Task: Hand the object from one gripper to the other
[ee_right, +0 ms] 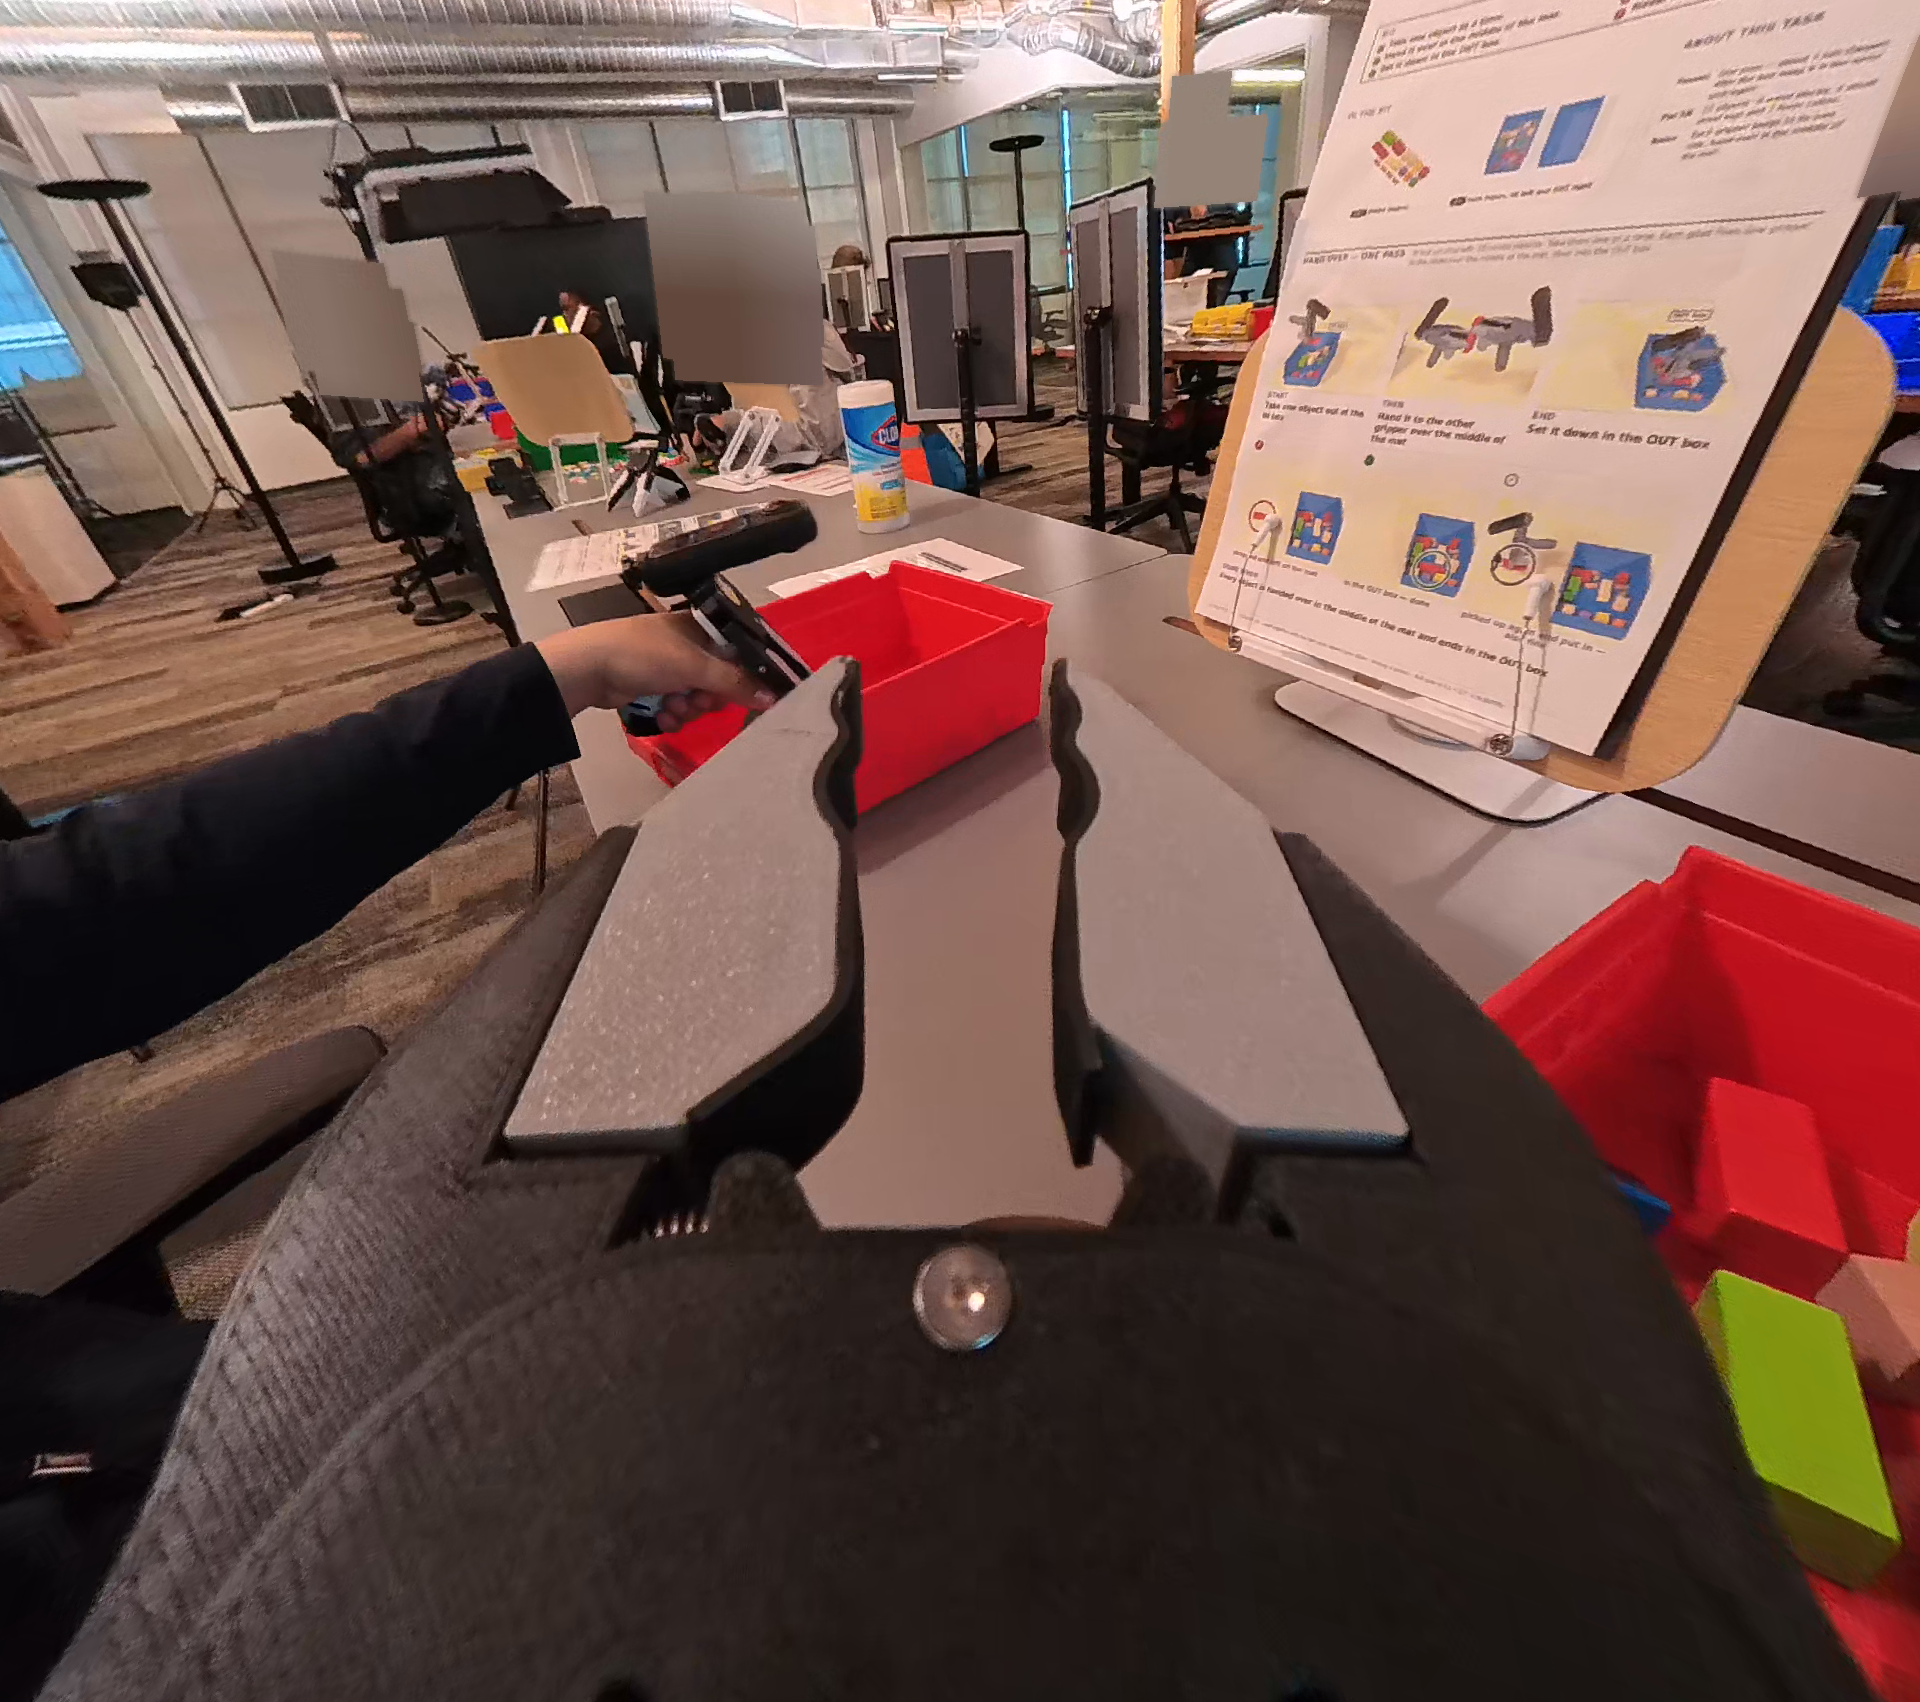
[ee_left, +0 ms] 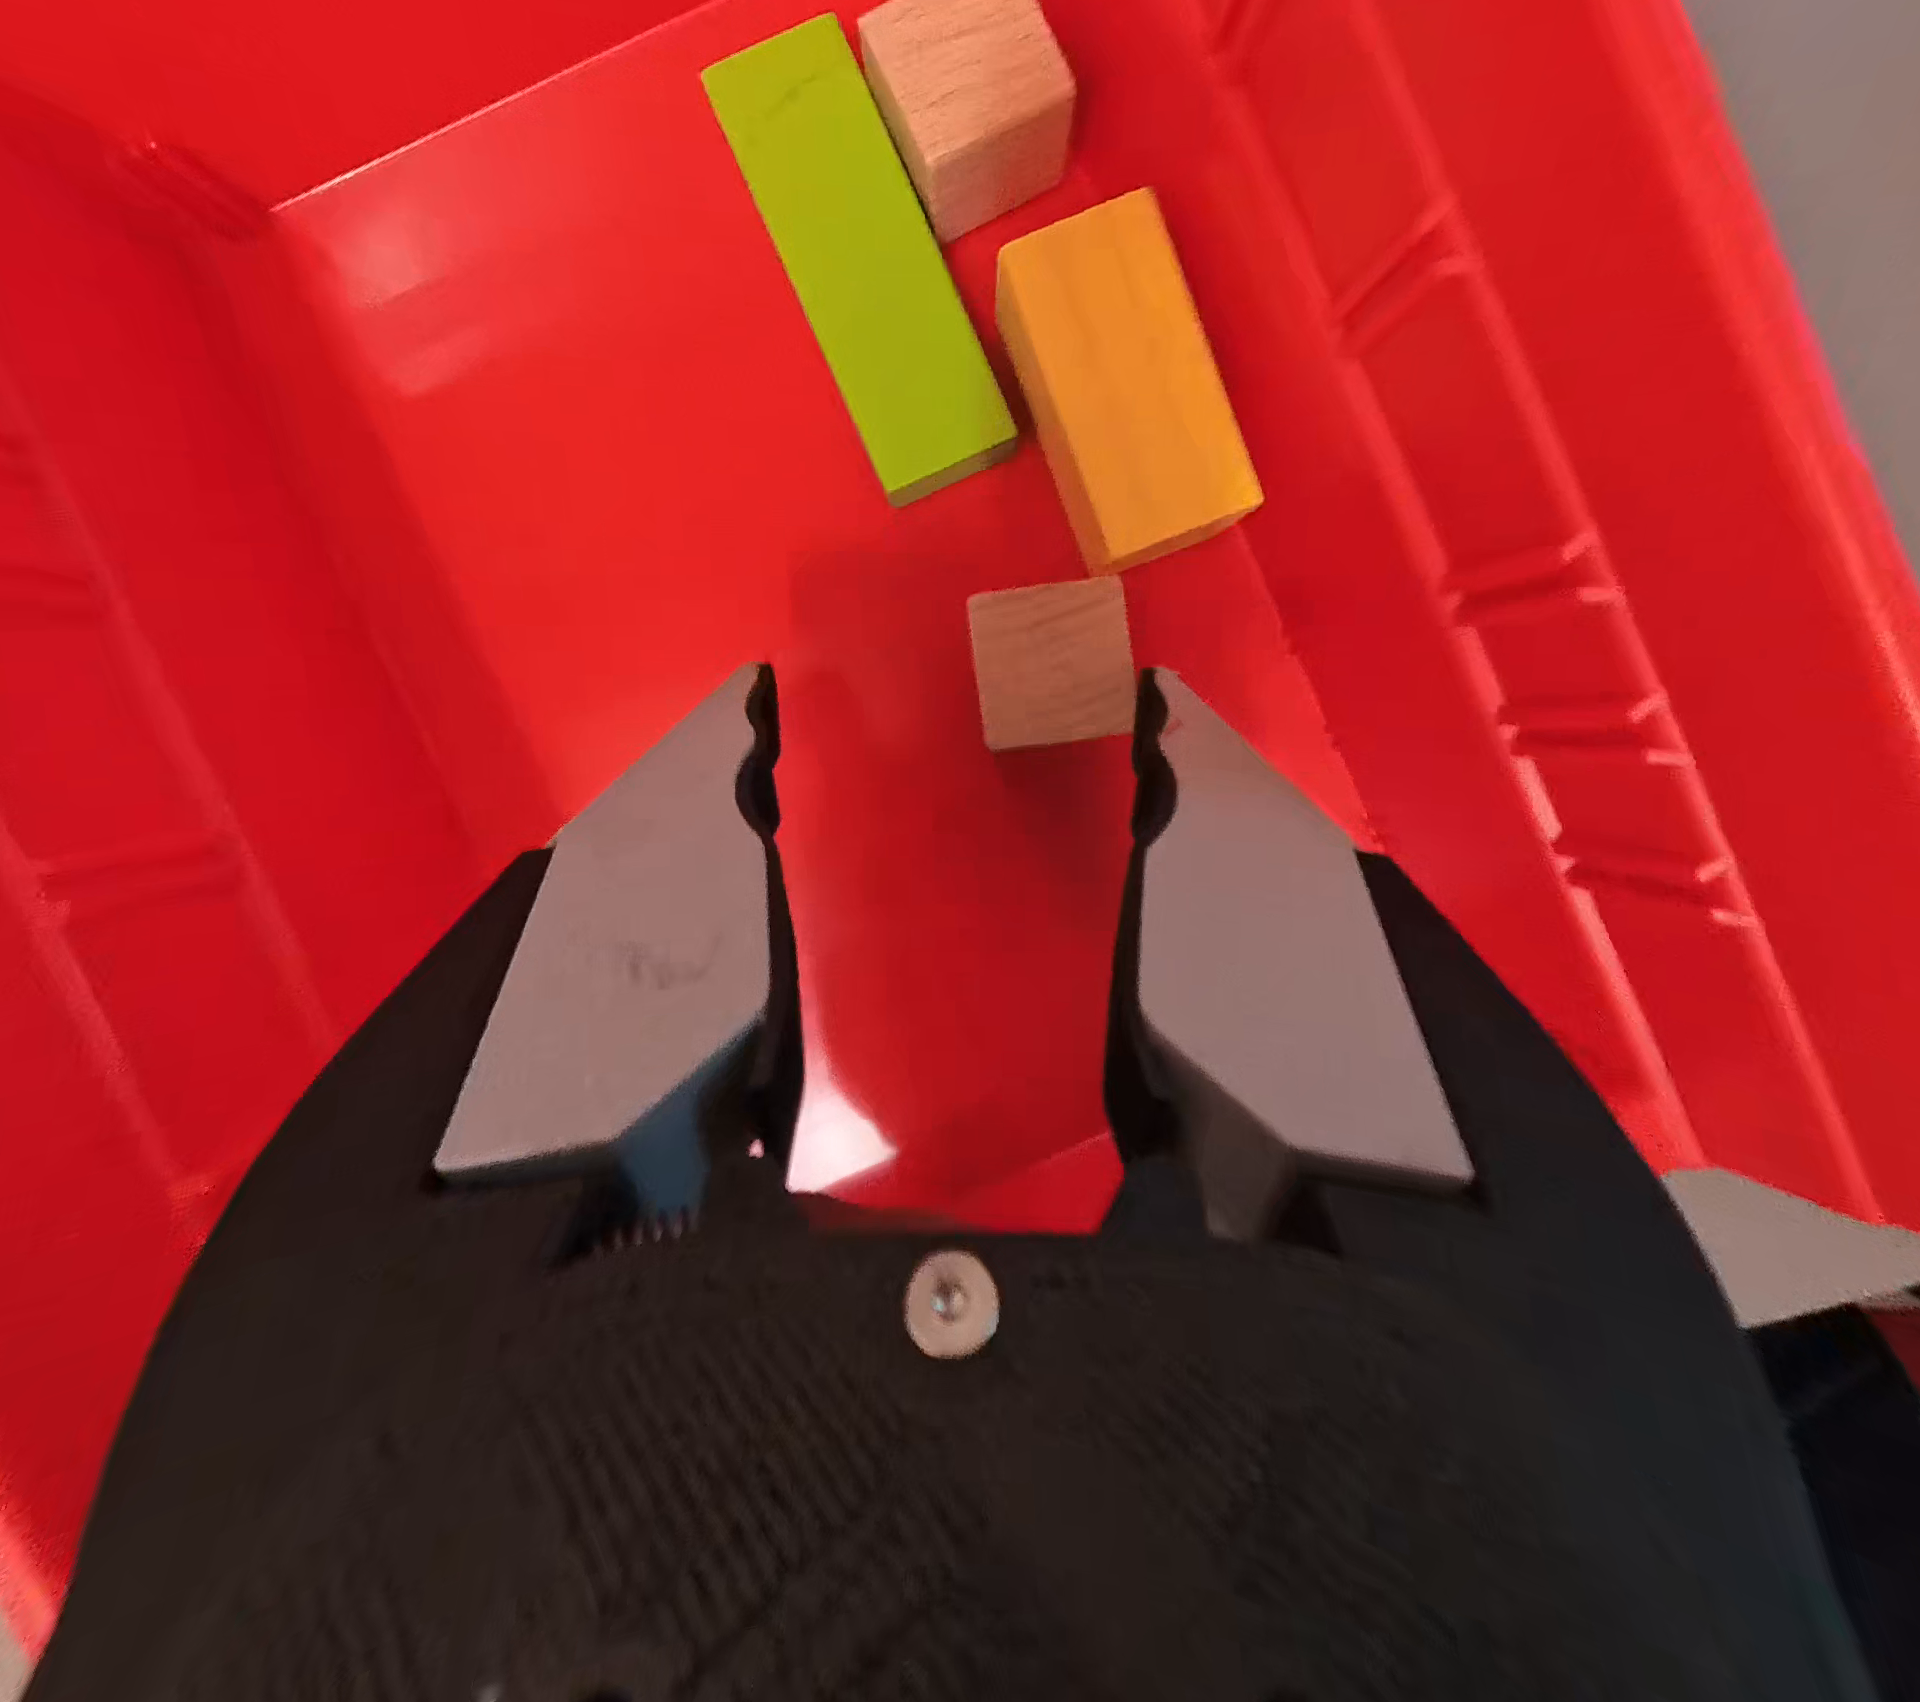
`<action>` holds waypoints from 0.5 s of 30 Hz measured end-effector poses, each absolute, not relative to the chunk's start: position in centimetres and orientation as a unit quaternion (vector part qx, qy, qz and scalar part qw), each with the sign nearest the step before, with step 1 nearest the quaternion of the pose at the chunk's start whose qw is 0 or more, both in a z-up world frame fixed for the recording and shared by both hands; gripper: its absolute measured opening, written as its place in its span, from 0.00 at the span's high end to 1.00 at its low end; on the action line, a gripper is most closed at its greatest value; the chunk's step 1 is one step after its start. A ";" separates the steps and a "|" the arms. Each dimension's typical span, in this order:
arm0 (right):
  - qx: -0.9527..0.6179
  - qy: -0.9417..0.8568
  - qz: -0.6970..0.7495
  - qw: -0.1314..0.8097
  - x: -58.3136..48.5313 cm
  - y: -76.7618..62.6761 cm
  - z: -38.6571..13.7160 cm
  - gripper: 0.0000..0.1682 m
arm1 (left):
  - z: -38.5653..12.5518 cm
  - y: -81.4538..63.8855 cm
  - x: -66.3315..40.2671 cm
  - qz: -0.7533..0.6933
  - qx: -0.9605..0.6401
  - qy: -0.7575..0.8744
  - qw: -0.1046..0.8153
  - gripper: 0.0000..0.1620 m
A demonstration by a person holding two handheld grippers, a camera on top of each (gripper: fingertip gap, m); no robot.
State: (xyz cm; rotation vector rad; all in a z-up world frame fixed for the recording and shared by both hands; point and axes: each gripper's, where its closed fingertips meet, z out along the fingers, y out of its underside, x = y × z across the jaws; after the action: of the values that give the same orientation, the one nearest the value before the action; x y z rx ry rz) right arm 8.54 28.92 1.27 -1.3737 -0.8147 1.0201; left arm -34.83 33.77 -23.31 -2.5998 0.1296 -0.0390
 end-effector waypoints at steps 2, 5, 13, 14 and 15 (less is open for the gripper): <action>-0.586 -0.345 0.445 0.583 8.6 28.9 1.4 0.80 | -23.4 33.5 -34.3 -0.039 -0.962 0.051 0.266 0.61; -0.587 -0.346 0.450 0.577 8.4 28.9 1.3 0.80 | -23.6 33.6 -32.9 -0.081 -0.959 0.053 0.266 0.64; -0.587 -0.362 0.441 0.575 7.6 28.3 1.0 0.80 | -24.5 33.8 -34.2 0.028 -0.959 0.125 0.253 0.80; -0.586 -0.364 0.445 0.571 7.4 28.2 0.9 0.80 | -23.4 33.9 -34.2 0.039 -0.950 0.128 0.281 0.81; -0.586 -0.367 0.449 0.566 7.1 28.0 0.8 0.80 | -21.9 34.0 -34.0 0.047 -0.937 0.135 0.318 0.81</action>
State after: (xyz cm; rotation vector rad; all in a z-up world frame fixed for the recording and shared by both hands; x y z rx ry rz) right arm 7.12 28.03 0.83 -1.3766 -0.8620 1.0561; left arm -33.97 34.05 -21.88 -2.4654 0.3540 0.1241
